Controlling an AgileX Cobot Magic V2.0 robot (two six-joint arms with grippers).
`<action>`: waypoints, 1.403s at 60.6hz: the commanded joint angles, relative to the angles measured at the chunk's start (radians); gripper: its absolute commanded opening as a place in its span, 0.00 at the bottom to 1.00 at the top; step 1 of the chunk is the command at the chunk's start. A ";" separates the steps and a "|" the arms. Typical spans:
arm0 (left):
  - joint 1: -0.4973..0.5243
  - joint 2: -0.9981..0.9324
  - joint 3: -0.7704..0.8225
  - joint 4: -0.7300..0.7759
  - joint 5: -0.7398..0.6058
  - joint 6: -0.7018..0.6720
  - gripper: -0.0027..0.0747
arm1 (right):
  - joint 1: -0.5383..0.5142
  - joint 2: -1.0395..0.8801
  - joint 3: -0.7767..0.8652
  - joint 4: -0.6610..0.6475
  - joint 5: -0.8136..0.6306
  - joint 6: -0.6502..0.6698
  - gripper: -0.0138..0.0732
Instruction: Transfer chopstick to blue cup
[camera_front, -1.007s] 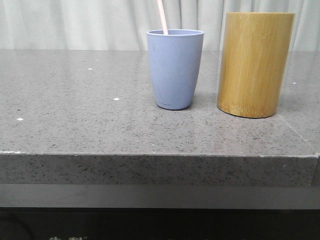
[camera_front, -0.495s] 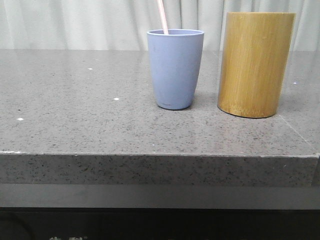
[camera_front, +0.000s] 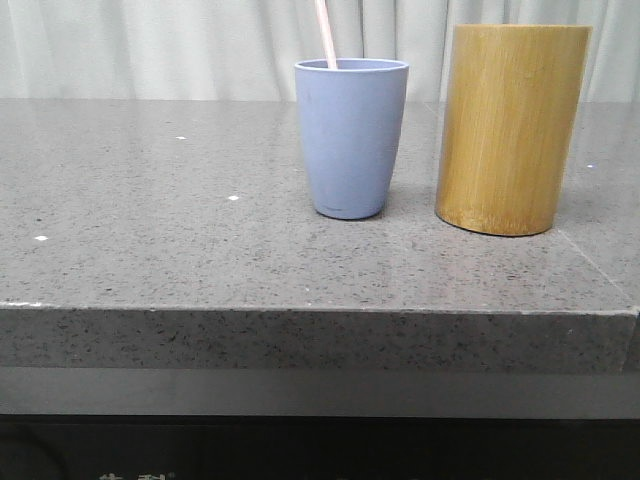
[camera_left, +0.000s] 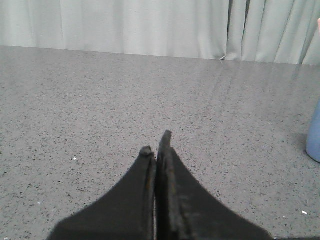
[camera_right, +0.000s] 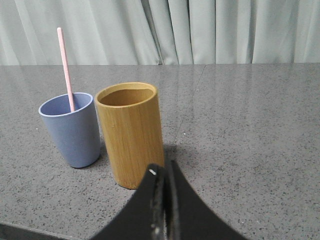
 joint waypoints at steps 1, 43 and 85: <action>0.004 0.014 -0.024 -0.003 -0.084 -0.010 0.01 | -0.008 0.011 -0.024 0.005 -0.090 -0.003 0.08; 0.060 -0.078 0.115 -0.027 -0.180 0.056 0.01 | -0.008 0.011 -0.024 0.005 -0.087 -0.003 0.08; 0.123 -0.083 0.414 -0.046 -0.411 0.056 0.01 | -0.008 0.011 -0.024 0.005 -0.087 -0.003 0.08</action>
